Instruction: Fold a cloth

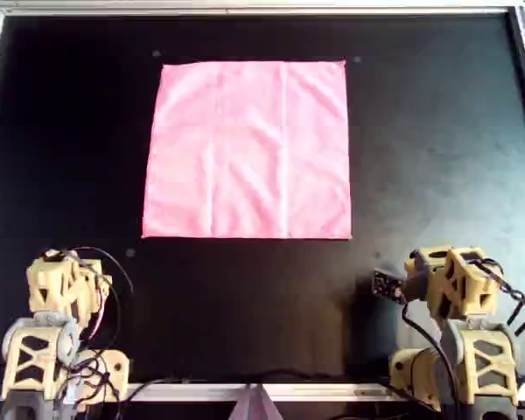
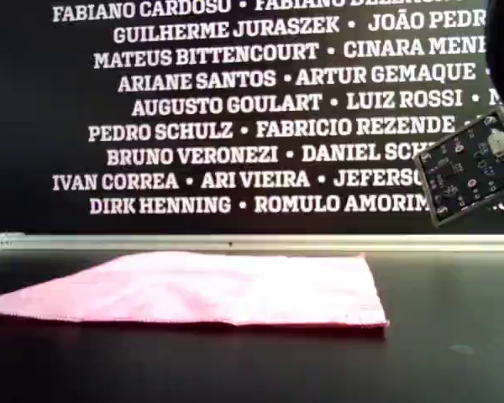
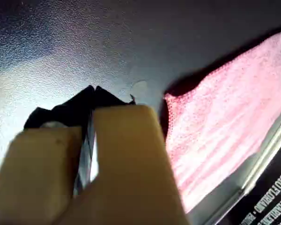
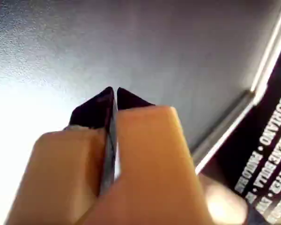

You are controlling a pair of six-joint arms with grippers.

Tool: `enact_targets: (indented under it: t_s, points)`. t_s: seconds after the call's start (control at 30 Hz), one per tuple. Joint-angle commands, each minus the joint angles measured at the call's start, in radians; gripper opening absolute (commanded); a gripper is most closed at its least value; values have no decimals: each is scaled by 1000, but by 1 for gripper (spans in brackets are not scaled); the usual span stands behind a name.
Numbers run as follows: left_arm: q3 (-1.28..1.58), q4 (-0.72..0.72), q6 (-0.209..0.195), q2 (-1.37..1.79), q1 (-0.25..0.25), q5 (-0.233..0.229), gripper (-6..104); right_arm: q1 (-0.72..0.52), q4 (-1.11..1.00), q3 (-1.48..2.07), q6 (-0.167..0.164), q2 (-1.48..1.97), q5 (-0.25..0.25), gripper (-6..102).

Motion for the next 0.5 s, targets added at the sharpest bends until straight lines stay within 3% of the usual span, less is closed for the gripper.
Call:
enact_targets:
  t_s: [0.0,0.2,0.3,0.47]
  points:
    - [-23,-5,-2,9,5,6,1,-3,9,14,-3,31,-6,3]
    - [-23,-6,-5,11,5,6,2,-9,9,14,0,31,9,3]
    - [-23,-8,-5,11,14,6,8,-3,9,14,12,31,-6,3]
    - [-23,-8,-5,9,6,6,16,-3,9,14,-2,31,-6,3]
